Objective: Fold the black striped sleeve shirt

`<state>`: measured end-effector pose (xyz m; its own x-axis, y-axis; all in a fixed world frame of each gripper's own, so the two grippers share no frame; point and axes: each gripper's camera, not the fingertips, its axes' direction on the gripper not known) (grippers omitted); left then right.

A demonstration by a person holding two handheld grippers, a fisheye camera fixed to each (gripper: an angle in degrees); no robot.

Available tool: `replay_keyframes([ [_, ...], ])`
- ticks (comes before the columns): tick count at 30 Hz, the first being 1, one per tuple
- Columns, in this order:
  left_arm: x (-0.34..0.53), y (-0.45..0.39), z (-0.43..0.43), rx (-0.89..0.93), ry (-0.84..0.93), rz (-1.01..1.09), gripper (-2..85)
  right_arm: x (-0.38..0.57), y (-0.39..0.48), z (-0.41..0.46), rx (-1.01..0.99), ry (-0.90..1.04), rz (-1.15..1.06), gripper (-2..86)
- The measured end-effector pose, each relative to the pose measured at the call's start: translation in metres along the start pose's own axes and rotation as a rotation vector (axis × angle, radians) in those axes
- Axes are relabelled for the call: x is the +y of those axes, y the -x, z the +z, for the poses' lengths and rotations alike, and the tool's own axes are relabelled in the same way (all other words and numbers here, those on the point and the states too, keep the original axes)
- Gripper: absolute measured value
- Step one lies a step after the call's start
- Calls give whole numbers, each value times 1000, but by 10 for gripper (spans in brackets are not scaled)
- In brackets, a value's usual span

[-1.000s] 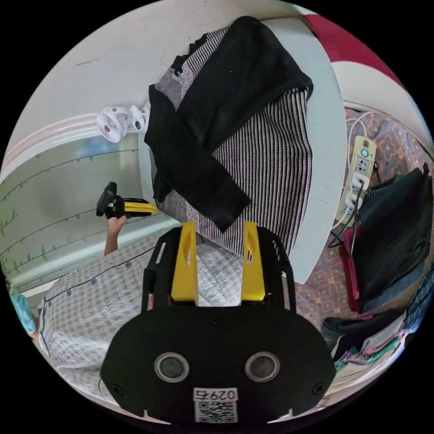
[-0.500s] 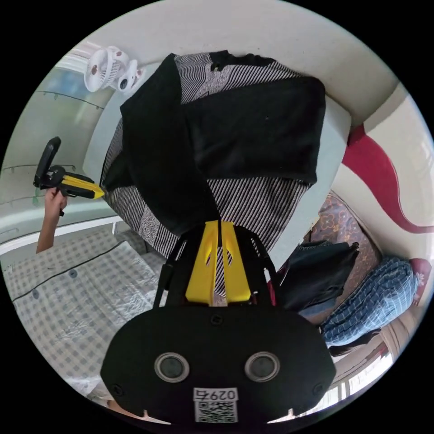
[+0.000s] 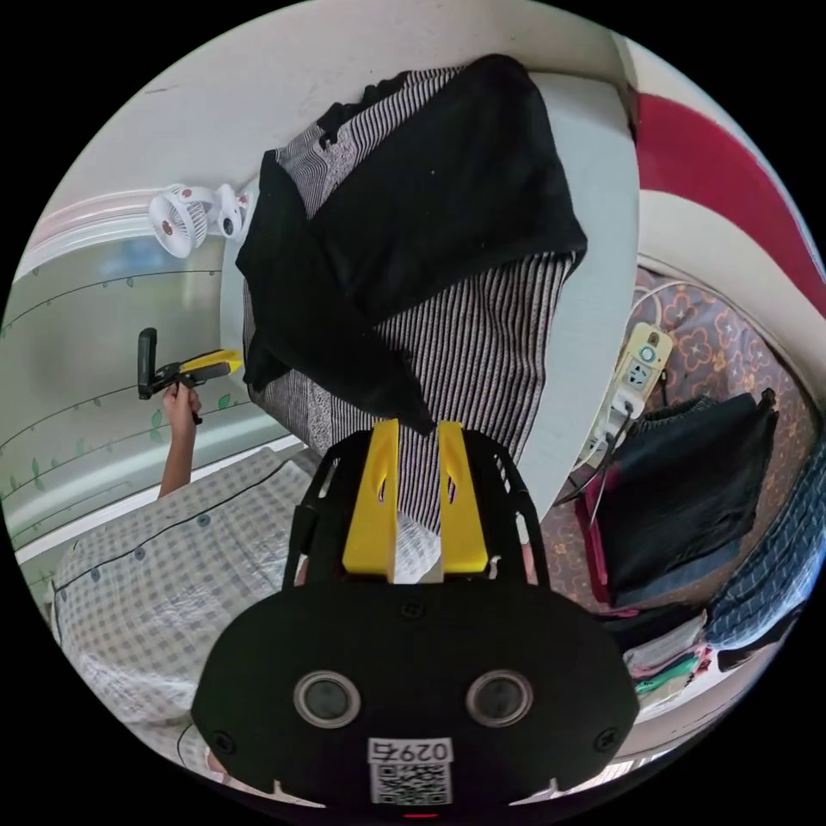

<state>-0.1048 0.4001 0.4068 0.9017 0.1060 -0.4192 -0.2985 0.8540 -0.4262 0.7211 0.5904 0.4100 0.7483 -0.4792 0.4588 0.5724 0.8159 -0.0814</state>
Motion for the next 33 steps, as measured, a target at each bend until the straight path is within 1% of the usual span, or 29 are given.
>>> replay_keyframes([
  [1,-3,-1,2,4,8,5,108,1,0,5,-8,4,-1,48],
  [3,-16,-10,16,-20,80,25,104,4,2,15,-24,-10,1,40],
  [4,-18,-15,15,-31,76,37,95,5,3,16,-29,-16,1,39],
  [5,-19,-25,14,-79,86,53,75,5,4,18,-37,-23,1,38],
  [6,-19,-37,9,-117,101,92,28,6,5,19,-43,-25,-1,36],
  [7,-18,-42,4,-149,97,99,5,6,5,19,-43,-24,-2,35],
  [9,-8,-56,-23,-251,36,114,-5,8,3,14,-22,-26,-9,33],
  [10,-7,-57,-29,-256,26,114,-6,8,3,13,-13,-30,-12,35],
  [12,-4,-47,-39,-222,34,66,-9,11,-3,6,-1,-43,-22,55],
  [13,-4,-43,-40,-237,42,40,-9,11,-4,4,-3,-48,-24,63],
  [15,3,-31,-38,-334,80,-51,-9,13,-9,0,7,-64,-34,110],
  [16,6,-30,-39,-340,77,-63,-10,14,-9,-1,18,-65,-42,118],
  [17,12,-33,-42,-316,51,-68,-10,14,-7,1,51,-64,-65,127],
  [19,19,-44,-44,-213,10,-29,-10,10,-3,7,110,-43,-105,128],
  [21,22,-69,-35,-81,-10,89,-10,2,2,16,187,-1,-162,112],
  [22,22,-76,-32,-63,-13,111,-10,-1,4,17,200,5,-181,106],
  [24,21,-99,-20,-25,1,166,-10,-5,17,14,207,29,-282,28],
  [26,22,-112,-14,7,12,184,-9,-6,22,4,212,42,-297,12],
  [28,26,-120,-11,51,7,190,-9,-11,15,-10,124,86,-260,5],
  [29,30,-124,-9,89,3,195,-8,-17,3,-19,-13,140,-203,3],
  [30,35,-126,-7,129,2,201,-8,-23,-13,-28,-201,177,-131,2],
  [31,37,-127,-6,148,1,202,-7,-26,-22,-33,-312,186,-93,1],
  [32,43,-128,-5,185,-6,204,-5,-31,-39,-44,-549,150,-28,1],
  [33,49,-127,-5,214,-18,198,0,-39,-50,-53,-784,105,-13,0],
])
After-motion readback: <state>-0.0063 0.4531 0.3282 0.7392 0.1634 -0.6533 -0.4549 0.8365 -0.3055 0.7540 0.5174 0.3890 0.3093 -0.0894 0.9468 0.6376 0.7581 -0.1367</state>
